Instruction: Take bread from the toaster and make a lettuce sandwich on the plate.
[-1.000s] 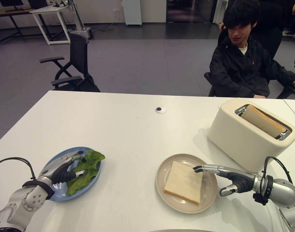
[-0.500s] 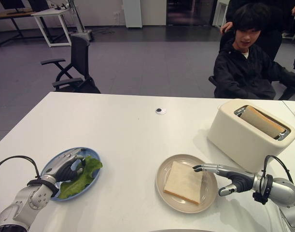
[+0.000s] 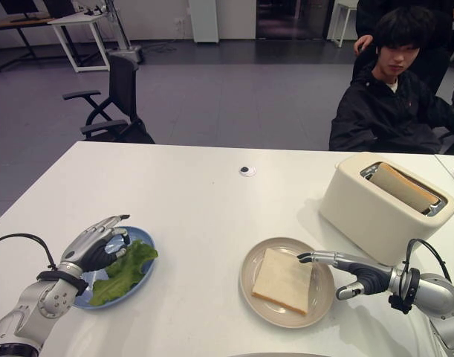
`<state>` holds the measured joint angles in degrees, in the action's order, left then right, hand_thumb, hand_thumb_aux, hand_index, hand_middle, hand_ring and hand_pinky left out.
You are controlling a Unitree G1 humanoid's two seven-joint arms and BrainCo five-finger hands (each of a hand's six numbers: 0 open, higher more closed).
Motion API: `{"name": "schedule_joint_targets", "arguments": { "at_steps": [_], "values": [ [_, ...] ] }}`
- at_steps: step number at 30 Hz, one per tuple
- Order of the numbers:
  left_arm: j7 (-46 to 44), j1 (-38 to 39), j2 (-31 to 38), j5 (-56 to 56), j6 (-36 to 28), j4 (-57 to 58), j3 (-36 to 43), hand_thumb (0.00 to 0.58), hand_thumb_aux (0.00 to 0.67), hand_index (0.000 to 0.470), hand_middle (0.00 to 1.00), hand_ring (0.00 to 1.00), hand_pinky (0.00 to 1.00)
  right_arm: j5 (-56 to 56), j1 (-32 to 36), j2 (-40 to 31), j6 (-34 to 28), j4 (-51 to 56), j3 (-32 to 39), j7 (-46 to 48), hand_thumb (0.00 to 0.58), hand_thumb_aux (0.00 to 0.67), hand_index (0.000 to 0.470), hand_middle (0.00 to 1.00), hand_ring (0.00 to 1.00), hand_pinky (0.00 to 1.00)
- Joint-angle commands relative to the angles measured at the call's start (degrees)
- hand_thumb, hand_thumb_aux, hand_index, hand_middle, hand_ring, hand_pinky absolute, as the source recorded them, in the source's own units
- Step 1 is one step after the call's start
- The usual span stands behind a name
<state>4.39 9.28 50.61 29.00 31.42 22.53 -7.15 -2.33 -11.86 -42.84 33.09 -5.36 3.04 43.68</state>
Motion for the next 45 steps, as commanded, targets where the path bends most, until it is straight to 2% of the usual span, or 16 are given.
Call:
{"name": "schedule_joint_targets", "arguments": {
  "at_steps": [1, 2, 3, 4, 6, 8, 11, 12, 15, 17, 20, 30, 35, 37, 40, 45],
  "values": [
    [-1.05, 0.17, 0.28, -0.29, -0.26, -0.41, 0.48, 0.281, 0.189, 0.133, 0.0, 0.0, 0.0, 0.3, 0.62, -0.68, 0.17, 0.59, -0.21, -0.05, 0.0, 0.0, 0.0, 0.0, 0.0, 0.0],
    [-1.44, 0.04, 0.02, -0.33, -0.21, -0.33, 0.86, 0.301, 0.205, 0.144, 0.0, 0.0, 0.0, 0.34, 0.68, -0.71, 0.23, 0.72, -0.22, -0.02, 0.0, 0.0, 0.0, 0.0, 0.0, 0.0],
    [-1.78, -0.15, -0.27, -0.21, -0.15, -0.23, 1.4, 0.377, 0.273, 0.192, 0.0, 0.0, 0.0, 0.41, 0.7, -0.76, 0.28, 0.8, -0.22, 0.04, 0.0, 0.0, 0.0, 0.0, 0.0, 0.0],
    [-2.06, -0.33, -0.57, -0.09, -0.07, -0.13, 1.89, 0.385, 0.281, 0.197, 0.0, 0.0, 0.0, 0.48, 0.69, -0.81, 0.33, 0.84, -0.24, 0.1, 0.0, 0.0, 0.0, 0.0, 0.0, 0.0],
    [-2.44, -0.53, -0.94, 0.07, 0.03, 0.0, 2.65, 0.331, 0.231, 0.162, 0.0, 0.0, 0.0, 0.61, 0.62, -0.92, 0.39, 0.82, -0.25, 0.21, 0.0, 0.0, 0.0, 0.0, 0.0, 0.0],
    [-2.81, -0.48, -0.98, -0.02, 0.05, 0.14, 3.22, 0.436, 0.336, 0.236, 0.0, 0.0, 0.0, 0.69, 0.53, -1.05, 0.36, 0.68, -0.28, 0.29, 0.0, 0.0, 0.0, 0.0, 0.0, 0.0],
    [-3.31, -0.47, -1.03, 0.1, 0.03, 0.74, 3.88, 0.468, 0.376, 0.264, 0.0, 0.0, 0.0, 0.69, 0.22, -1.2, 0.26, 0.35, -0.44, 0.25, 0.0, 0.0, 0.0, 0.0, 0.0, 0.0],
    [-3.38, -0.5, -1.03, 0.15, 0.03, 0.93, 4.04, 0.493, 0.41, 0.288, 0.0, 0.0, 0.0, 0.66, 0.1, -1.24, 0.25, 0.29, -0.49, 0.21, 0.0, 0.0, 0.0, 0.0, 0.0, 0.0],
    [-3.47, -0.64, -1.01, 0.05, 0.12, 1.36, 4.42, 0.511, 0.439, 0.308, 0.0, 0.0, 0.0, 0.49, -0.11, -1.29, 0.23, 0.27, -0.56, 0.11, 0.0, 0.0, 0.0, 0.0, 0.0, 0.0],
    [-3.41, -0.81, -1.02, -0.13, 0.34, 1.6, 4.64, 0.536, 0.486, 0.341, 0.0, 0.0, 0.0, 0.41, -0.1, -1.28, 0.17, 0.26, -0.55, 0.07, 0.0, 0.0, 0.0, 0.0, 0.0, 0.0],
    [-2.88, -1.08, -1.2, -0.55, 1.27, 2.02, 4.72, 0.58, 0.67, 0.47, 0.0, 0.0, 0.0, 0.26, 0.05, -1.25, 0.02, 0.26, -0.45, 0.01, 0.0, 0.0, 0.0, 0.0, 0.0, 0.0],
    [0.41, -2.19, -0.06, -2.97, 5.57, 2.05, 1.38, 0.58, 0.67, 0.47, 0.0, 0.0, 0.0, 0.18, 1.14, -0.74, -0.29, 0.73, -0.35, -0.46, 0.0, 0.0, 0.0, 0.0, 0.0, 0.0],
    [-7.69, -1.01, -0.9, -17.01, 8.21, -12.83, -0.85, 0.58, 0.67, 0.47, 0.0, 0.0, 0.0, -0.06, 2.89, 0.05, -0.33, 2.26, -0.88, -2.29, 0.0, 0.0, 0.0, 0.0, 0.0, 0.0],
    [-12.49, -1.09, -1.74, -21.64, 7.87, -20.36, 1.92, 0.58, 0.67, 0.47, 0.0, 0.0, 0.0, 0.04, 3.76, 0.31, -0.25, 3.19, -0.9, -2.89, 0.0, 0.0, 0.0, 0.0, 0.0, 0.0],
    [-20.5, -3.81, -4.2, -24.96, 6.83, -29.05, 10.36, 0.58, 0.67, 0.47, 0.0, 0.0, 0.0, 0.34, 4.76, 0.57, 0.21, 4.79, -1.16, -3.68, 0.0, 0.0, 0.0, 0.0, 0.0, 0.0],
    [-29.3, -14.56, -14.69, -22.17, 3.87, -30.9, 24.25, 0.58, 0.67, 0.47, 0.0, 0.0, 0.0, 0.79, 6.88, 0.94, 1.05, 7.56, -1.34, -4.5, 0.0, 0.0, 0.0, 0.0, 0.0, 0.0]
  ]
}}
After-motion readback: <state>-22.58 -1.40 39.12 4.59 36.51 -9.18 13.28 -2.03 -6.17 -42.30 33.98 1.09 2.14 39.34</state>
